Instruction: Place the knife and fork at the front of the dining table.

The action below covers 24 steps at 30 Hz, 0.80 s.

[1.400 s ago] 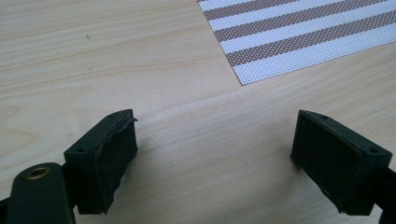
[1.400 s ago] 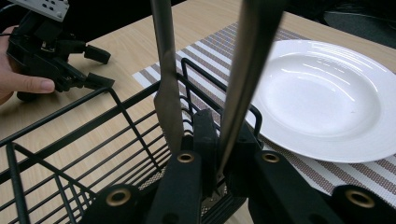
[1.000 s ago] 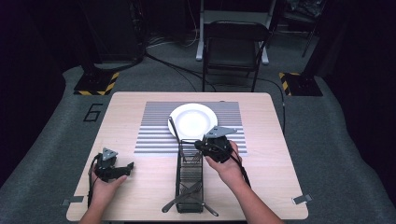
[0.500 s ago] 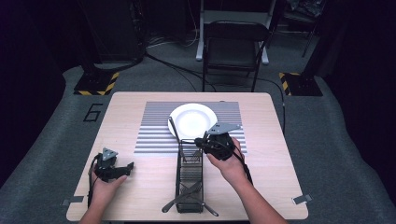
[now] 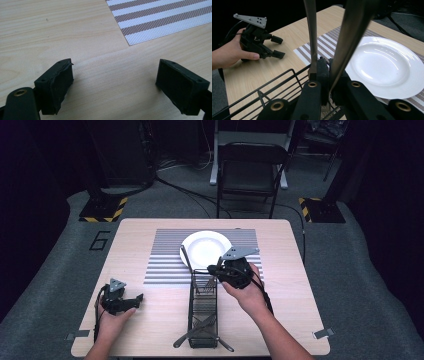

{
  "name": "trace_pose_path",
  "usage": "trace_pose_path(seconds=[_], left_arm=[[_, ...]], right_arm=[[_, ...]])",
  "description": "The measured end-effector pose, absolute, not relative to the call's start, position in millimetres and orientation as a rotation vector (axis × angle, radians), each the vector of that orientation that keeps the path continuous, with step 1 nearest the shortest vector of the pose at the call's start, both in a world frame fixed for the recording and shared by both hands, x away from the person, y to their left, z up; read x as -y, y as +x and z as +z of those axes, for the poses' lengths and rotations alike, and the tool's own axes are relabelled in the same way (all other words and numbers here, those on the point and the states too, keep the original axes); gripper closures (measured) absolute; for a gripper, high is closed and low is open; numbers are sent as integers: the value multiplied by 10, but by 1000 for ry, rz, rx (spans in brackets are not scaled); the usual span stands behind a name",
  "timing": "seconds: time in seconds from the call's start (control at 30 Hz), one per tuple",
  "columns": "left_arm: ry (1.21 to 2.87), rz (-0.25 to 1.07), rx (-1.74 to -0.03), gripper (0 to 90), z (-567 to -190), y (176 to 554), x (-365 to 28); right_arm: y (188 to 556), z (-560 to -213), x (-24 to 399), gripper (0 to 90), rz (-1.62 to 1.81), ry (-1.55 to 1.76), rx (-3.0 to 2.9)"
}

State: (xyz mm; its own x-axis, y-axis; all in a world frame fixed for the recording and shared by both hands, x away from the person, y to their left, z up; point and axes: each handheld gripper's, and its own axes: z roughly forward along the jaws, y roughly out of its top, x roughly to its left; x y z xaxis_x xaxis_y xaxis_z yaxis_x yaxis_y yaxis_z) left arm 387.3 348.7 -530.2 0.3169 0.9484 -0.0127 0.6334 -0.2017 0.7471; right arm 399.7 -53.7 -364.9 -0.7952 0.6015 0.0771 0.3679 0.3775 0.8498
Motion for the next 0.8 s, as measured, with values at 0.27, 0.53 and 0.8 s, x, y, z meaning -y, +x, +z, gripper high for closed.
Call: trace_pose_path(seconds=[0.27, 0.53, 0.8], left_arm=[[1927, 612, -1396, 137, -5302, 3873, -3487], [1928, 612, -1396, 137, -5302, 3873, -3487], [1927, 613, -1396, 137, -5302, 3873, -3486]], right_arm=[[3957, -3458, 560, 867, 1402, 835, -2393], [3920, -3256, 585, 867, 1408, 808, -2391], [3943, -3046, 692, 867, 1415, 797, -2377]])
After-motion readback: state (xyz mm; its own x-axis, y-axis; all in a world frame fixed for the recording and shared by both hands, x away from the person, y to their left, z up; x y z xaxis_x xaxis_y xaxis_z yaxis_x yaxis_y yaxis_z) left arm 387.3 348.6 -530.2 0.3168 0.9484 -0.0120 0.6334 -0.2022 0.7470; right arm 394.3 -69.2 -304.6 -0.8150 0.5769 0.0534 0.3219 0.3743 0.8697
